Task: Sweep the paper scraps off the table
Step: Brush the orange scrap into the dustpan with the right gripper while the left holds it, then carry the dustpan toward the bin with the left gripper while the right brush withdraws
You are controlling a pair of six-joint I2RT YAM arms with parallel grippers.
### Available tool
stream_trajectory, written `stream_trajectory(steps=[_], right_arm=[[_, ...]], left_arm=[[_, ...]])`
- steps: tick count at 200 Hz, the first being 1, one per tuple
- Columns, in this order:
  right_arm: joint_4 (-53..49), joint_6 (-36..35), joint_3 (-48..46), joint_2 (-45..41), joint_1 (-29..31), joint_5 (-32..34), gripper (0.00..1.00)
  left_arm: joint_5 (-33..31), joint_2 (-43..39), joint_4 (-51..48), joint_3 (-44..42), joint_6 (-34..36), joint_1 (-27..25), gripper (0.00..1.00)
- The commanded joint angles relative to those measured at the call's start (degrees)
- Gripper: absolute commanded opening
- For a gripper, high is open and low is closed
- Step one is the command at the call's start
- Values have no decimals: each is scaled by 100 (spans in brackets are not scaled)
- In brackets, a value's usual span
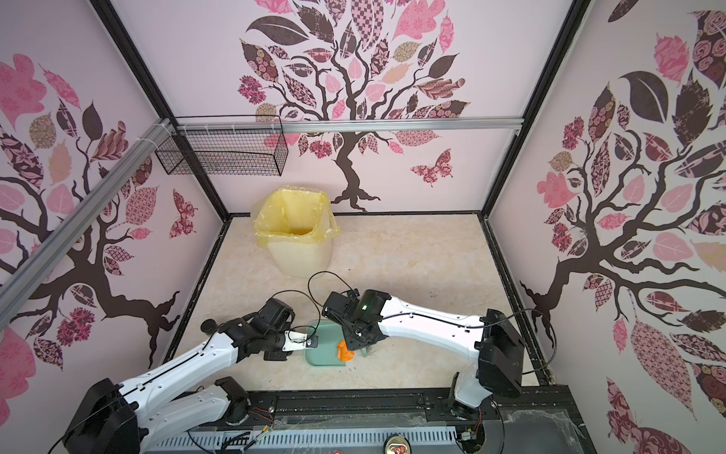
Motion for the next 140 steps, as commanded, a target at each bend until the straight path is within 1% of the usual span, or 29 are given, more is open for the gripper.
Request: stream_trajectory(steps=[1, 44, 66, 93, 110, 140], right_arm=[[368, 41, 57, 44, 79, -226, 0], [732, 22, -42, -348, 93, -380, 0], [1016, 69, -202, -762, 94, -467, 0], [1065, 142, -310, -1303, 97, -427, 0], [973, 228, -364, -1665, 93, -213, 0], [352, 433, -384, -2202, 89, 524, 0]], left_arm=[[-88, 130, 58, 173, -99, -16, 0], [109, 246, 193, 175, -295, -17, 0], [216, 284, 255, 191, -410, -16, 0], [307, 347, 311, 220, -545, -16, 0], [395, 338, 338, 248, -647, -24, 0], [610, 214, 339, 362, -893, -6, 0]])
